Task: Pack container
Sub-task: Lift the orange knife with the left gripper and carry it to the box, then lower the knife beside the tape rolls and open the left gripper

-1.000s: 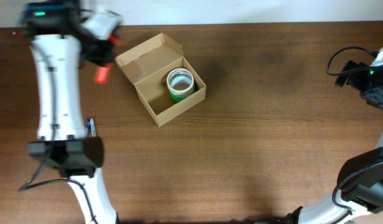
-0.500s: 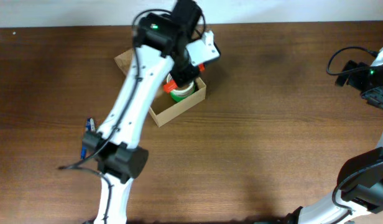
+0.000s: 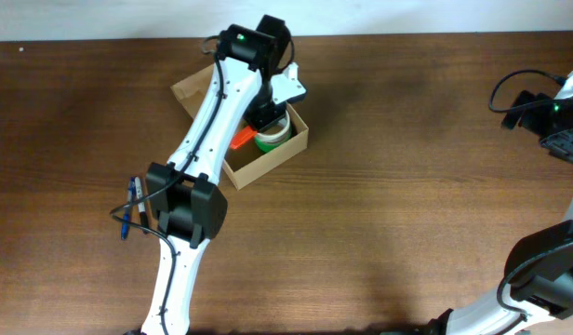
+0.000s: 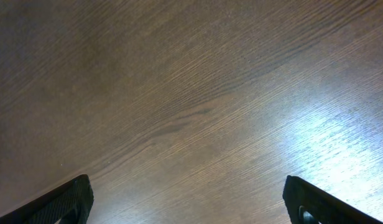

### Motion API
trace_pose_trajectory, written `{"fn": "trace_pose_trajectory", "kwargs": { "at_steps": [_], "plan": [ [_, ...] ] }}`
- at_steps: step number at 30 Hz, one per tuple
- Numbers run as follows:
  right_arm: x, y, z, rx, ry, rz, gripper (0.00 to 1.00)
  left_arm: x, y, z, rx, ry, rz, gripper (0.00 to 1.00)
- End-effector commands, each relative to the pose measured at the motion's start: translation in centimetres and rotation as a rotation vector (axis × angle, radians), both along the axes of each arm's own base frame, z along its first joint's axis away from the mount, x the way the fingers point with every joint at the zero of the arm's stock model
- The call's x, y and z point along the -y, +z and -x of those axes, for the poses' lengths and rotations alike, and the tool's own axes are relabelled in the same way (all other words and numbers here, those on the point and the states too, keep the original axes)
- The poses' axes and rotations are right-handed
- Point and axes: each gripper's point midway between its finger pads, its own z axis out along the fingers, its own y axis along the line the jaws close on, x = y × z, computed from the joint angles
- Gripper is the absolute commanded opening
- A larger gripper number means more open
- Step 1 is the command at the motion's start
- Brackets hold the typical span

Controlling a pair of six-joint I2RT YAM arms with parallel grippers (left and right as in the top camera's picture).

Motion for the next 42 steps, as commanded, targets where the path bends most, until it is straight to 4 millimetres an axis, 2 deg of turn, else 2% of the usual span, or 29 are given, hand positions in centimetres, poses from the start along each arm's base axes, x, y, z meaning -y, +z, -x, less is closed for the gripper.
{"fn": "trace_pose_trajectory", "kwargs": {
  "at_steps": [1, 7, 17, 29, 38, 42],
  "plan": [
    [0.0, 0.6, 0.3, 0.011, -0.012, 0.007, 0.99, -0.6, -1.6, 0.6, -0.052, 0.037, -0.019, 0.01],
    [0.0, 0.6, 0.3, 0.012, -0.011, 0.006, 0.99, -0.2, -2.8, 1.8, -0.121, 0.046, 0.004, 0.01],
    [0.0, 0.6, 0.3, 0.012, -0.012, 0.007, 0.99, 0.4, -3.1, 2.6, -0.162, 0.05, 0.039, 0.02],
    [0.0, 0.6, 0.3, 0.011, -0.012, 0.007, 0.99, 1.0, -3.3, 2.3, -0.152, 0.042, 0.052, 0.01],
    [0.0, 0.6, 0.3, 0.012, -0.011, 0.006, 0.99, 0.6, -5.7, 3.9, -0.227, 0.025, 0.018, 0.01],
    [0.0, 0.6, 0.3, 0.011, -0.011, 0.007, 0.99, 0.6, -6.0, 3.9, -0.228, 0.025, 0.017, 0.01]
  ]
}}
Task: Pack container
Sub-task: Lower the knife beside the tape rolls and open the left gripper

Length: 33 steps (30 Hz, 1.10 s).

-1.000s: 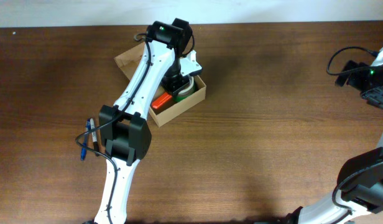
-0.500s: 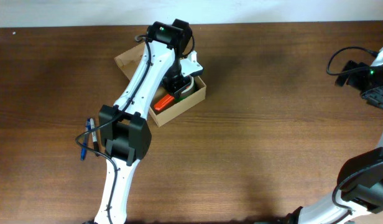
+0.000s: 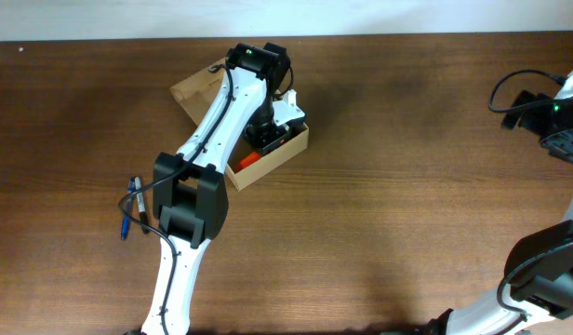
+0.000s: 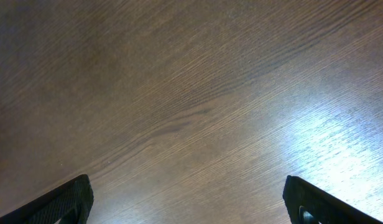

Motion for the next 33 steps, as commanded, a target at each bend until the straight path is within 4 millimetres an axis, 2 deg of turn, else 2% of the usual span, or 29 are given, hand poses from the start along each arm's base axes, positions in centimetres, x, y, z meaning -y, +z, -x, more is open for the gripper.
{"fn": "trace_pose_trajectory", "kwargs": {
  "at_steps": [1, 7, 9, 12, 21, 25, 29, 33],
  "plan": [
    [0.0, 0.6, 0.3, 0.011, -0.011, 0.007, 0.99, 0.4, -1.0, 0.1, -0.019, -0.008, 0.013, 0.02],
    [0.0, 0.6, 0.3, 0.011, -0.011, 0.007, 0.99, 0.5, -1.0, -0.2, -0.008, -0.008, 0.018, 0.02],
    [0.0, 0.6, 0.3, 0.012, -0.011, 0.007, 0.99, 0.5, -1.0, -0.3, -0.004, -0.008, 0.019, 0.06],
    [0.0, 0.6, 0.3, 0.011, -0.011, 0.007, 0.99, 0.6, -1.0, -0.4, 0.0, -0.008, 0.021, 0.22],
    [0.0, 0.6, 0.3, 0.011, -0.011, 0.007, 0.99, 0.6, -1.0, -0.6, 0.009, -0.007, 0.024, 0.47],
    [0.0, 0.6, 0.3, 0.011, -0.011, 0.007, 0.99, 0.6, -1.0, -0.6, 0.01, -0.007, 0.024, 0.47],
    [0.0, 0.6, 0.3, 0.011, -0.011, 0.007, 0.99, 0.2, -0.7, -0.6, 0.015, -0.009, -0.002, 0.3],
    [0.0, 0.6, 0.3, 0.011, -0.011, 0.007, 0.99, -1.5, 0.9, -1.4, 0.074, 0.065, -0.091, 0.3]
  ]
}}
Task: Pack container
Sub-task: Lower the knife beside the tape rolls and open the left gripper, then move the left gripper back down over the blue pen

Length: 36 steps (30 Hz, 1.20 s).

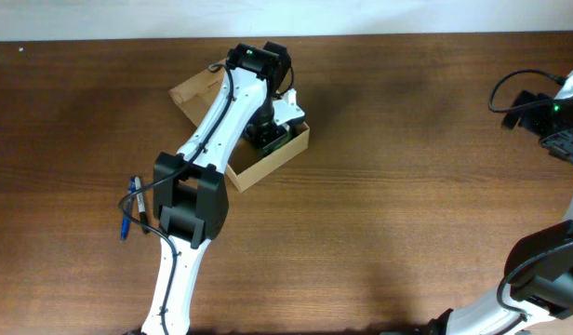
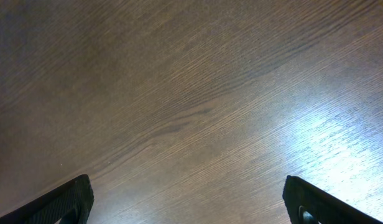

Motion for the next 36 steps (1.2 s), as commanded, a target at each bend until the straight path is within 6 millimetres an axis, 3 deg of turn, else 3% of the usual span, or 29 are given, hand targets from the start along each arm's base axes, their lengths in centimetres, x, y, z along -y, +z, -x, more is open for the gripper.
{"fn": "trace_pose_trajectory", "kwargs": {
  "at_steps": [1, 4, 9, 10, 11, 13, 15, 17, 20, 23, 25, 30, 33, 36],
  "plan": [
    [0.0, 0.6, 0.3, 0.012, -0.011, 0.007, 0.99, -1.6, 1.5, -1.3, 0.074, 0.071, -0.08, 0.3],
    [0.0, 0.6, 0.3, 0.012, -0.011, 0.007, 0.99, -3.9, 4.8, -2.1, 0.178, 0.148, -0.147, 0.33],
    [0.0, 0.6, 0.3, 0.011, -0.011, 0.007, 0.99, -7.4, 14.5, -1.9, 0.414, 0.28, -0.107, 0.48],
    [0.0, 0.6, 0.3, 0.011, -0.011, 0.007, 0.99, -9.6, 18.4, -1.0, 0.516, 0.348, -0.092, 0.56],
    [0.0, 0.6, 0.3, 0.011, -0.011, 0.007, 0.99, -11.0, 20.2, -0.3, 0.563, 0.391, -0.093, 0.58],
    [0.0, 0.6, 0.3, 0.011, -0.011, 0.007, 0.99, -14.2, 22.9, 1.7, 0.642, 0.497, -0.097, 0.64],
    [0.0, 0.6, 0.3, 0.011, -0.011, 0.007, 0.99, -17.2, 23.8, 4.0, 0.655, 0.623, -0.104, 0.65],
    [0.0, 0.6, 0.3, 0.012, -0.011, 0.007, 0.99, -20.0, 23.1, 6.4, 0.612, 0.741, -0.118, 0.65],
    [0.0, 0.6, 0.3, 0.011, -0.011, 0.007, 0.99, -22.1, 19.8, 8.7, 0.475, 0.852, -0.068, 0.61],
    [0.0, 0.6, 0.3, 0.011, -0.011, 0.007, 0.99, -24.2, 15.0, 10.1, 0.338, 0.947, -0.068, 0.56],
    [0.0, 0.6, 0.3, 0.011, -0.011, 0.007, 0.99, -25.7, 10.6, 10.9, 0.275, 0.984, -0.094, 0.55],
    [0.0, 0.6, 0.3, 0.011, -0.011, 0.007, 0.99, -27.1, 2.1, 12.2, 0.224, 0.949, -0.106, 0.55],
    [0.0, 0.6, 0.3, 0.011, -0.011, 0.007, 0.99, -27.8, -0.3, 12.6, 0.226, 0.925, -0.108, 0.56],
    [0.0, 0.6, 0.3, 0.012, -0.011, 0.007, 0.99, -28.5, -0.8, 12.3, 0.234, 0.932, -0.104, 0.56]
  ]
}}
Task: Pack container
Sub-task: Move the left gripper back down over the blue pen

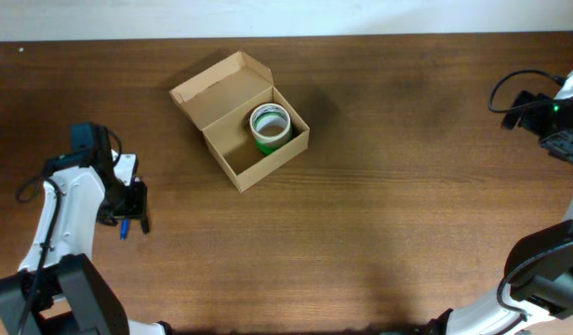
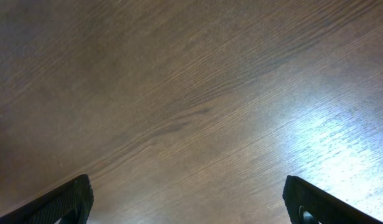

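Note:
An open cardboard box (image 1: 233,86) stands at the back of the table, left of centre, with its flap folded back. A green and white tape roll (image 1: 270,124) lies in its right end. My left gripper (image 1: 134,207) hovers at the table's left side, right over a blue pen (image 1: 125,227); its jaws are too small to read. My right gripper (image 1: 562,141) rests at the far right edge. In the right wrist view it (image 2: 191,202) stands open over bare wood, fingertips (image 2: 70,200) wide apart.
A black cable (image 1: 512,86) loops by the right arm at the far right edge. The brown wooden table (image 1: 389,186) stretches between box and right arm.
My left arm was reaching down into the box and is now at the table's left side above the blue pen. The tape roll shows uncovered in the box. The right arm has not moved.
First my left gripper hung over the box, with the green roll and an orange item showing under it. At the two later moments it was low inside the box. Now it is at the pens on the left, and the roll lies in the box.

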### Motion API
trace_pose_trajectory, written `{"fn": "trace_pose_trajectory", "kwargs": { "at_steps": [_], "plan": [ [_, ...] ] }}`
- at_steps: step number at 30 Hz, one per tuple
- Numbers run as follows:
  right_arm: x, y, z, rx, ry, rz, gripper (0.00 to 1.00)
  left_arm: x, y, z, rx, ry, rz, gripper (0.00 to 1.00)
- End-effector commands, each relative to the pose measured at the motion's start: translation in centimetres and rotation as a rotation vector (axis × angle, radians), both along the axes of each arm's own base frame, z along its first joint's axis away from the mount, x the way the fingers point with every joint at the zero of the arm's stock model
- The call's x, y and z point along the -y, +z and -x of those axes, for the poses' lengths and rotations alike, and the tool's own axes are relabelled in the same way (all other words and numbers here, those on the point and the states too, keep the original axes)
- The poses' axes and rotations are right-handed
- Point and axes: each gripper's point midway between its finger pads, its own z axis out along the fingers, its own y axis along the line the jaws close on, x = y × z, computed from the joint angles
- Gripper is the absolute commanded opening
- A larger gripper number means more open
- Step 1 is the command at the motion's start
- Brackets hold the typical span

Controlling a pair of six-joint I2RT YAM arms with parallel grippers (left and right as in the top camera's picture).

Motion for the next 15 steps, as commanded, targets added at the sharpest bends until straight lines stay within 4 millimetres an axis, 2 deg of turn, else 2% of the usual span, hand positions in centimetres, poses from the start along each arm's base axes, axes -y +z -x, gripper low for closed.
{"fn": "trace_pose_trajectory", "kwargs": {
  "at_steps": [1, 8, 15],
  "plan": [
    [0.0, 0.6, 0.3, 0.012, -0.011, 0.007, 0.99, -1.0, -0.1, -0.3, 0.024, -0.057, 0.006, 0.56],
    [0.0, 0.6, 0.3, 0.012, -0.011, 0.007, 0.99, -2.4, -1.4, -1.5, 0.058, -0.061, 0.019, 0.56],
    [0.0, 0.6, 0.3, 0.012, -0.011, 0.007, 0.99, -1.7, -4.0, -1.8, 0.019, -0.062, 0.083, 0.56]
  ]
}}
